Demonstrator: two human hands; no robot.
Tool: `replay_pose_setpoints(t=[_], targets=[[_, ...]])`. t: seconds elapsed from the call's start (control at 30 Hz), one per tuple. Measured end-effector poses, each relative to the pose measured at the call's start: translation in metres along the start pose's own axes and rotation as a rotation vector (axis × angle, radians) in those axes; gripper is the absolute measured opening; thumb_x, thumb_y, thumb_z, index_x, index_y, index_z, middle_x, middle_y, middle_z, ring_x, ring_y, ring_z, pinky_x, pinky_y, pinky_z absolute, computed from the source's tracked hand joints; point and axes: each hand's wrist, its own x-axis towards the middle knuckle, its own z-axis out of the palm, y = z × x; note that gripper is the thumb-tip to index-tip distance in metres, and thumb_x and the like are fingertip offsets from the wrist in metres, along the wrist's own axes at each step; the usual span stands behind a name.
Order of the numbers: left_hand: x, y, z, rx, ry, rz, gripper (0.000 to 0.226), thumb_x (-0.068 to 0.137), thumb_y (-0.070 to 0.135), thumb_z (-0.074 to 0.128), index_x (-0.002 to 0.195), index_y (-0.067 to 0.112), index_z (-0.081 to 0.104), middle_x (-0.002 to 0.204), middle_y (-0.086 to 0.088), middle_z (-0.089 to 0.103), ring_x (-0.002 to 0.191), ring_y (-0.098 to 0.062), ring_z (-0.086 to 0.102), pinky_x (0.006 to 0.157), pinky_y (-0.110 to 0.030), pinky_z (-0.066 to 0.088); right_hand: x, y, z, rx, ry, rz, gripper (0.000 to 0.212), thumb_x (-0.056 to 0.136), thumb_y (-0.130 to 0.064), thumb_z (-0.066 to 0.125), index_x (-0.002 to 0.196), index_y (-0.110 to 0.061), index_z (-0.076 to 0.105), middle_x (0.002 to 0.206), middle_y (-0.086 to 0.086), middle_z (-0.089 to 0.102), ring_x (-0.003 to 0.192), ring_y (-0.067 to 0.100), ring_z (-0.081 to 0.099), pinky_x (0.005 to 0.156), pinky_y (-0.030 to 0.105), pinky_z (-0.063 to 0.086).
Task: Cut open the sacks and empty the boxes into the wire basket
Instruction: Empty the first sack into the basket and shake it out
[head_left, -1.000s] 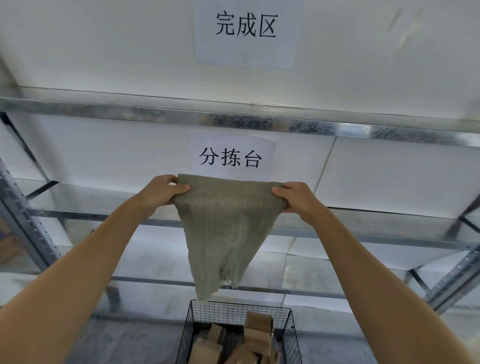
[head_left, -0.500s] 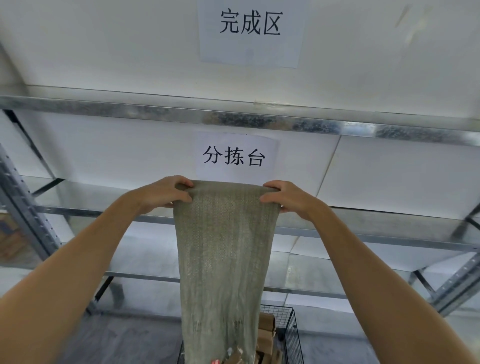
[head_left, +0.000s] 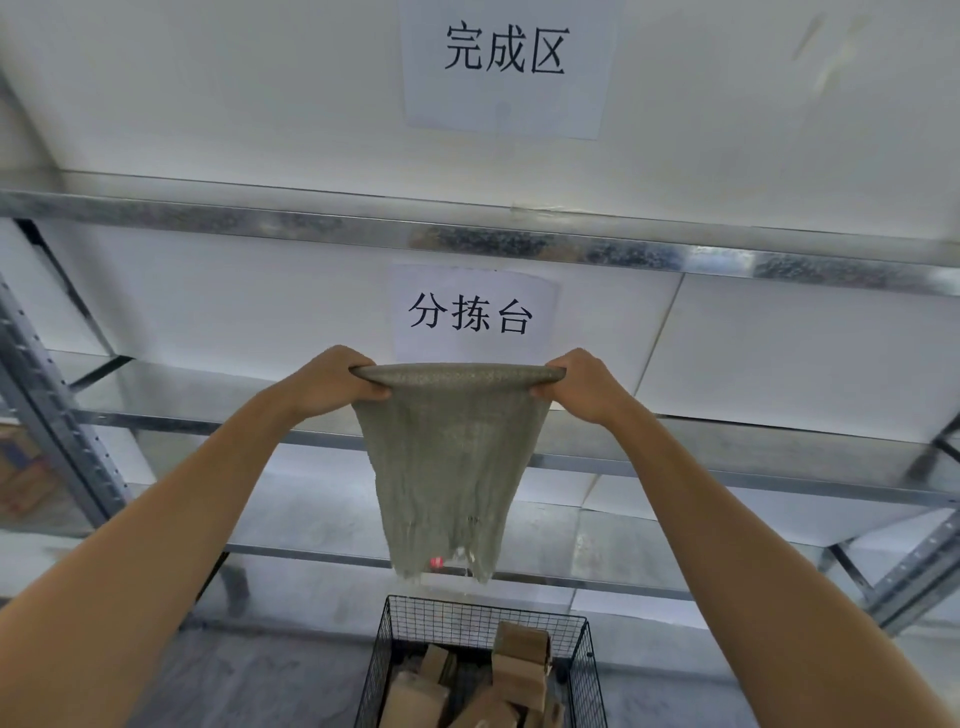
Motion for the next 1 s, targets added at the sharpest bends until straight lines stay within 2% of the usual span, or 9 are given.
replay_pose_setpoints(t=[0.07,0.13,0.23,0.3,0.4,0.53,0.73,0.9,1.0], targets=[[-0.002,0.001,-0.003,-0.076,-0.006,-0.03,0.022,0.085,0.018,0.068,0.082,-0.003,0.065,0.081,-0.008,0.058,0.076,-0.019,0.049,0.068,-0.028,0.037,-0.005,-0.004,-0.007,0.206,-0.015,0.043,0.011,0.084,-0.012,0.068,0.081,-0.002,0.065,0.074,0.013,0.061,0.069,0.016,0.053,0.063,0.02,0.041],[-0.004,0.0,-0.004,-0.204,0.016,-0.057,0.021,0.083,0.019,0.07,0.098,0.003,0.069,0.096,-0.005,0.066,0.09,-0.018,0.058,0.08,-0.027,0.044,-0.01,-0.004,-0.01,0.395,-0.024,0.101,0.011,0.086,-0.012,0.067,0.095,-0.006,0.064,0.081,0.003,0.064,0.071,0.01,0.058,0.06,0.014,0.046],[-0.003,-0.002,-0.003,-0.455,0.103,-0.096,0.039,0.084,0.021,0.071,0.119,0.007,0.06,0.113,-0.007,0.064,0.101,-0.022,0.062,0.086,-0.028,0.051,-0.008,0.003,-0.008,0.547,0.048,0.193,0.025,0.086,-0.018,0.068,0.108,-0.004,0.064,0.091,0.005,0.066,0.081,0.018,0.063,0.084,0.034,0.054],[-0.001,0.0,-0.002,-0.455,0.212,-0.119,0.049,0.085,0.025,0.07,0.127,0.009,0.049,0.116,-0.007,0.055,0.101,-0.024,0.059,0.08,-0.029,0.052,-0.007,0.004,-0.004,0.604,0.09,0.21,0.038,0.088,-0.015,0.066,0.123,-0.005,0.056,0.104,0.009,0.062,0.083,0.018,0.062,0.076,0.032,0.057],[0.003,0.004,0.0,-0.46,0.331,-0.141,0.047,0.089,0.025,0.065,0.129,0.012,0.044,0.117,-0.007,0.05,0.098,-0.021,0.055,0.069,-0.026,0.051,-0.009,-0.002,0.001,0.546,0.129,0.114,0.04,0.094,-0.01,0.056,0.133,-0.015,0.051,0.117,0.0,0.049,0.08,0.007,0.057,0.055,0.017,0.051],[0.005,0.008,-0.001,-0.479,0.336,-0.179,0.034,0.097,0.023,0.051,0.127,0.013,0.042,0.11,-0.008,0.051,0.081,-0.013,0.052,0.061,-0.025,0.046,-0.009,-0.007,0.001,0.544,0.121,0.088,0.027,0.096,-0.005,0.046,0.106,-0.014,0.07,0.101,-0.004,0.061,0.077,0.006,0.056,0.051,0.017,0.049],[0.001,0.012,-0.011,-0.535,0.243,-0.215,0.029,0.098,0.002,0.035,0.121,0.019,0.037,0.083,-0.009,0.049,0.07,-0.02,0.051,0.062,-0.029,0.05,-0.01,-0.004,-0.005,0.572,0.038,0.158,0.023,0.096,-0.01,0.048,0.106,-0.015,0.069,0.096,-0.001,0.058,0.078,0.013,0.054,0.061,0.025,0.051],[-0.006,0.014,-0.014,-0.486,0.174,-0.168,0.03,0.094,-0.004,0.029,0.103,0.015,0.051,0.094,-0.015,0.056,0.076,-0.028,0.058,0.068,-0.032,0.053,-0.009,0.0,-0.002,0.644,-0.122,0.17,0.04,0.089,-0.008,0.061,0.129,-0.009,0.056,0.112,0.001,0.056,0.096,0.013,0.055,0.086,0.034,0.05],[-0.007,0.016,-0.012,-0.568,0.167,-0.19,0.032,0.096,0.004,0.03,0.118,0.016,0.05,0.101,-0.012,0.052,0.083,-0.026,0.058,0.073,-0.033,0.053,-0.01,0.001,0.0,0.625,-0.142,0.176,0.047,0.088,-0.004,0.062,0.134,-0.008,0.051,0.118,0.004,0.054,0.099,0.015,0.054,0.094,0.037,0.048]])
